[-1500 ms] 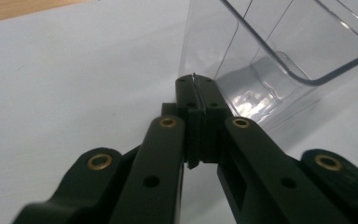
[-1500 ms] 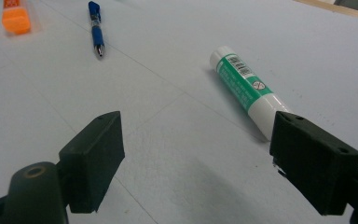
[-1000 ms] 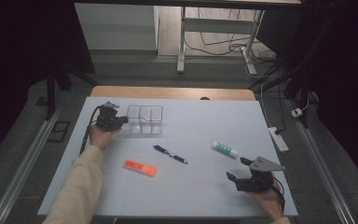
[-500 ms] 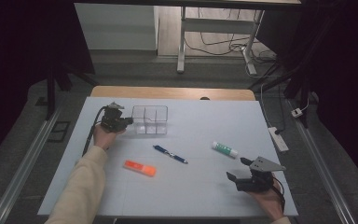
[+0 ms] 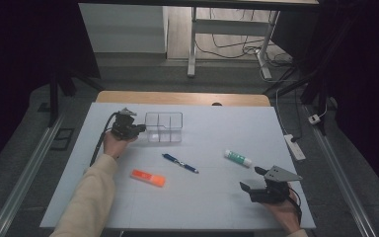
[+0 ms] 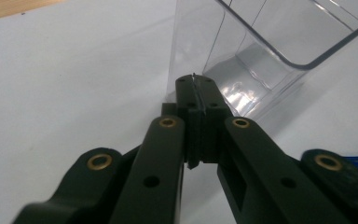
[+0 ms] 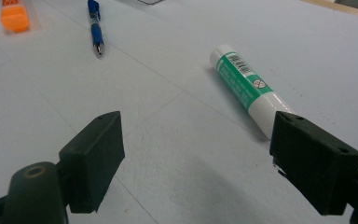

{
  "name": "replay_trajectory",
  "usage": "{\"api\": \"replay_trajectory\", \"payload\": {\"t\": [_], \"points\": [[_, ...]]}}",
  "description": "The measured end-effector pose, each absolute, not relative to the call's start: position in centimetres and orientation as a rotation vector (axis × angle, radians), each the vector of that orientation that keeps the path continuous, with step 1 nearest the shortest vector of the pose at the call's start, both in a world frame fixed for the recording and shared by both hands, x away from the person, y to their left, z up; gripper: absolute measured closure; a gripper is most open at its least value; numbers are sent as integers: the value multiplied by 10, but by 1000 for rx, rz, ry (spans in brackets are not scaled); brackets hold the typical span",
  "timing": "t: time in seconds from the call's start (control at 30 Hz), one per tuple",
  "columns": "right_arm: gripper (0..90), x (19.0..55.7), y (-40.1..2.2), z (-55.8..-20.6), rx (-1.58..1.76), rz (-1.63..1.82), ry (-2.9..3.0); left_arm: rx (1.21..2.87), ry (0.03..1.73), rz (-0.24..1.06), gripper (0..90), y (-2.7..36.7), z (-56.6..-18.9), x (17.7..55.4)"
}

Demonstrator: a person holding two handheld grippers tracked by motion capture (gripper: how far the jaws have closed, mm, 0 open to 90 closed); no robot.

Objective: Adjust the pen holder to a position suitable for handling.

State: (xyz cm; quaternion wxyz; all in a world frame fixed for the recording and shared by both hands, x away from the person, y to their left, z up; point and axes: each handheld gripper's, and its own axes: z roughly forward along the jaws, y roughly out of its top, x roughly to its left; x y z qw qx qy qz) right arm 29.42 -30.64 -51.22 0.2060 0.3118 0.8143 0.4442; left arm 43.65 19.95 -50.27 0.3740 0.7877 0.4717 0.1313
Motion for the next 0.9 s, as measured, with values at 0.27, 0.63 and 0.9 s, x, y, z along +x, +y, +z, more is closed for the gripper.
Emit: {"api": "replay_trajectory", "payload": {"t": [0.27, 0.63, 0.9], "points": [[170, 294, -306, -512, 868, 1234, 2271, 2020, 1200, 337, 891, 191, -502, 440], [170, 294, -306, -513, 869, 1237, 2271, 2031, 1182, 331, 891, 175, -501, 445], [170, 294, -306, -513, 871, 1236, 2270, 2031, 1174, 319, 890, 167, -499, 449]]}}
